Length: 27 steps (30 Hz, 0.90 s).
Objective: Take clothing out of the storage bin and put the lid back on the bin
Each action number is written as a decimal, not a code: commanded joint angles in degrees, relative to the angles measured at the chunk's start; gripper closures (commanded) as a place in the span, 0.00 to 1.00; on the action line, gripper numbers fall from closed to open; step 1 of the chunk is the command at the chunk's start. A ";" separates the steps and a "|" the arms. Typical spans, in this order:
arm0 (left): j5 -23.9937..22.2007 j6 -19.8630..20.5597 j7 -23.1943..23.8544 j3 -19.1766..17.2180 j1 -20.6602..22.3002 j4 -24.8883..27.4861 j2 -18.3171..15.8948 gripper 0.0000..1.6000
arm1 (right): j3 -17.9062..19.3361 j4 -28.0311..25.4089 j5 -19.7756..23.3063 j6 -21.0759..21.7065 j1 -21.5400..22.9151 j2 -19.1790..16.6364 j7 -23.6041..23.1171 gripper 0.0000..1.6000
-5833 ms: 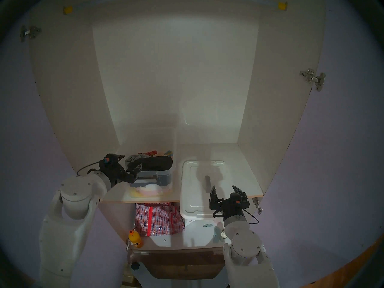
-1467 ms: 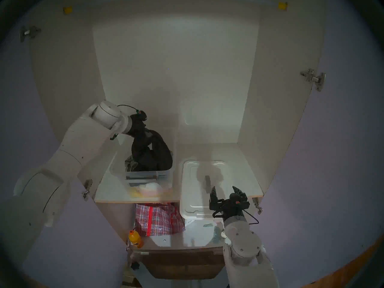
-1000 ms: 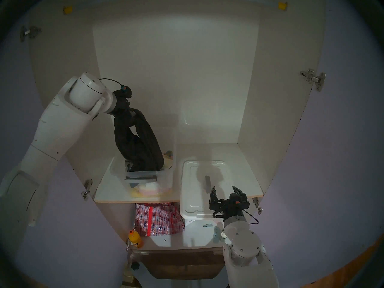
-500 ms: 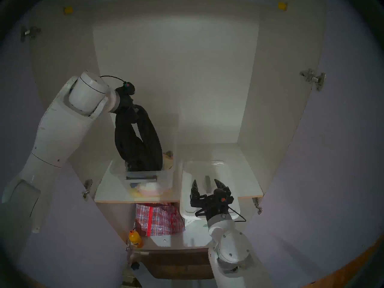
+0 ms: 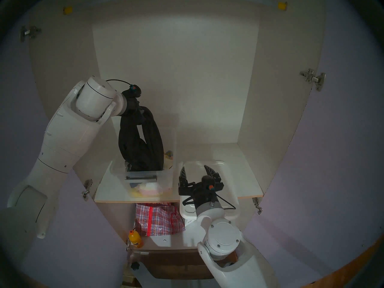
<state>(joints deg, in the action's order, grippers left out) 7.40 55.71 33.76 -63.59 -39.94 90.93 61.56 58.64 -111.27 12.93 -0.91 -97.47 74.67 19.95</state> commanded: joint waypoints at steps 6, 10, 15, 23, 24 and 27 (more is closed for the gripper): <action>-0.06 -0.71 -2.06 -2.07 0.63 2.24 1.14 1.00 | -10.57 0.38 3.20 0.88 5.83 -0.44 9.31 0.00; -0.53 -0.71 -2.48 -3.21 -0.71 2.92 0.50 1.00 | -14.00 0.71 4.58 0.61 8.26 -1.41 15.23 0.00; -1.24 -1.11 -3.28 -5.09 -3.19 3.78 0.54 1.00 | -16.58 0.77 4.96 0.31 9.52 -1.42 20.04 0.00; -1.99 -2.56 -2.78 -5.92 -4.00 3.20 0.17 1.00 | -18.79 3.04 7.82 0.54 12.71 -0.39 16.58 0.00; -2.12 -2.64 -2.67 -5.89 -4.02 3.01 0.17 1.00 | -18.78 3.89 8.66 0.45 13.42 0.62 16.17 0.00; -2.31 -2.70 -2.75 -5.79 -4.08 2.68 0.29 1.00 | -20.07 6.03 10.37 3.84 18.01 0.89 11.64 0.00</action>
<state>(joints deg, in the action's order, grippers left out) 5.43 54.24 30.80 -68.27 -45.72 92.67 61.92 39.75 -106.53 21.66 -0.10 -84.50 74.23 36.94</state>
